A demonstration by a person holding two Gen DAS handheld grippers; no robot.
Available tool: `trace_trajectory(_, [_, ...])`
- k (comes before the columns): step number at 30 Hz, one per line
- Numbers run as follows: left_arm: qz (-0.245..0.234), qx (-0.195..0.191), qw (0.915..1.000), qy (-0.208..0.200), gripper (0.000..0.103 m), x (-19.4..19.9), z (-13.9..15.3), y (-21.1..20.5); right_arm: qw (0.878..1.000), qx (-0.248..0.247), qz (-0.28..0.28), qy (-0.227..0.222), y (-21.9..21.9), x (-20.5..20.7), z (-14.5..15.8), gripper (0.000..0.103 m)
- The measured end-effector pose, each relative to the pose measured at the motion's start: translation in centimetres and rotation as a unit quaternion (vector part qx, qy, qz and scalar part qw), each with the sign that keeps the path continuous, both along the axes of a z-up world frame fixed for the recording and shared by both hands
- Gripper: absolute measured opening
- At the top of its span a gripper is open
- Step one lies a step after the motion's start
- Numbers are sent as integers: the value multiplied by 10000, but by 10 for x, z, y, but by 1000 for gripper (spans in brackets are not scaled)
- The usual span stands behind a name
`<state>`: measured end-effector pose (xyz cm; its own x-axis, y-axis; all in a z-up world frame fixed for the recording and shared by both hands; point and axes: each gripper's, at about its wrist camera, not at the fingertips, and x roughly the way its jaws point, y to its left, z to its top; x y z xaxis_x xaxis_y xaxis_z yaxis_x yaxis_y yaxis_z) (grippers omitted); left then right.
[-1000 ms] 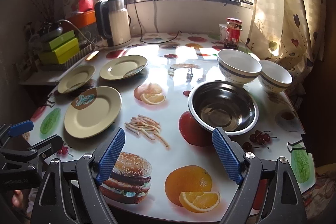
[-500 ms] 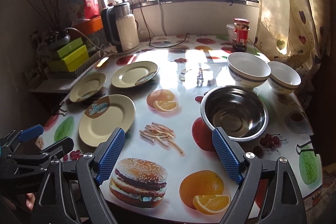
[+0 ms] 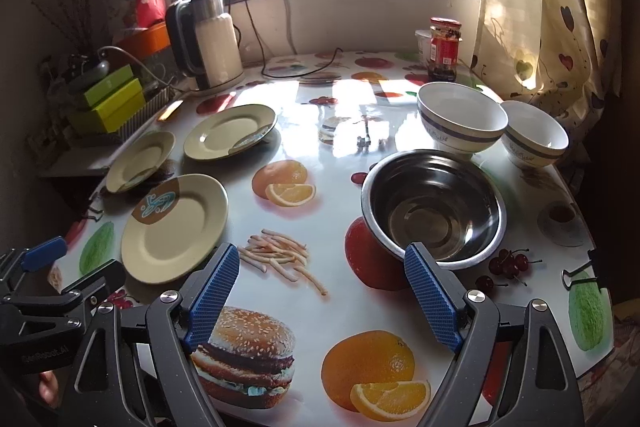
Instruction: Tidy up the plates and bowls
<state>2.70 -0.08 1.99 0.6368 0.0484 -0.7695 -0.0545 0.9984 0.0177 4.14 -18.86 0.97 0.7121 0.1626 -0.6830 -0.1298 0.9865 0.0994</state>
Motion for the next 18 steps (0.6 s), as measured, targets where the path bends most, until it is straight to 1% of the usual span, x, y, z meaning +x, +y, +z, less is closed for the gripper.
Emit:
trace_trajectory(5, [-59, 36, 10000, 36, 102, 2, -3, -4, 10000, -29, -40, 84, 0, 4, -4, 86])
trace_trajectory(18, [-48, -39, 10000, 19, 102, 0, -4, -2, 9999, -54, -65, 92, -1, 2, -4, 86])
